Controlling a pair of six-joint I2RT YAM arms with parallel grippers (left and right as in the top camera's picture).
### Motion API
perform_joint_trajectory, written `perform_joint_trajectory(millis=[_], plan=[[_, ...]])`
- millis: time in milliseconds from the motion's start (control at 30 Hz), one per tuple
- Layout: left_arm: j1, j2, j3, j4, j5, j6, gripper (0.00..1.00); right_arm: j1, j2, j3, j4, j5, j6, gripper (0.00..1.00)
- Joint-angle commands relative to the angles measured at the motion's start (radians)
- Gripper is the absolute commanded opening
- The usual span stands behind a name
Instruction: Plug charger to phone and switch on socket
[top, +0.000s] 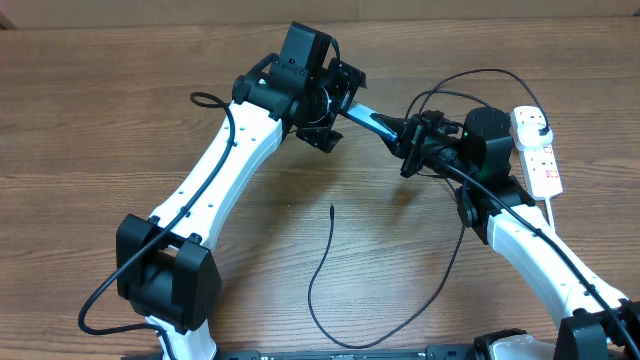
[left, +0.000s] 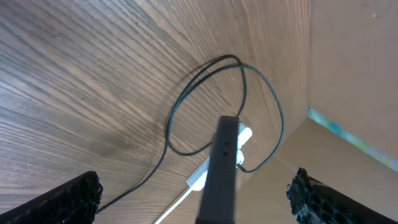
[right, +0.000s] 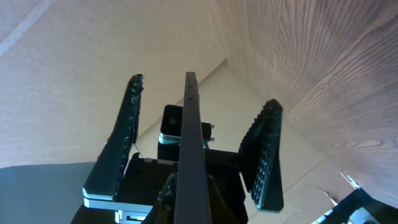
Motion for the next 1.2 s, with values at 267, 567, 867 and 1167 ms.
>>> perform_joint_trajectory(millis=[267,567,867,1167], plan=[[-0.021,0.006,0.01,0.012,0.012,-0.014,1.0,0.009,-0.003,0.031,0.009,-0.014,0.138,0.04],[-0.03,0.006,0.01,0.013,0.012,-0.014,1.0,0.009,-0.003,0.031,0.01,-0.006,0.138,0.04],[-0.03,0.006,0.01,0.013,0.012,-0.023,0.77,0.009,-0.003,0.031,0.01,-0.006,0.138,0.04],[-0.031,0.006,0.01,0.013,0.012,-0.025,0.7,0.009,-0.003,0.031,0.01,-0.006,0.138,0.04]])
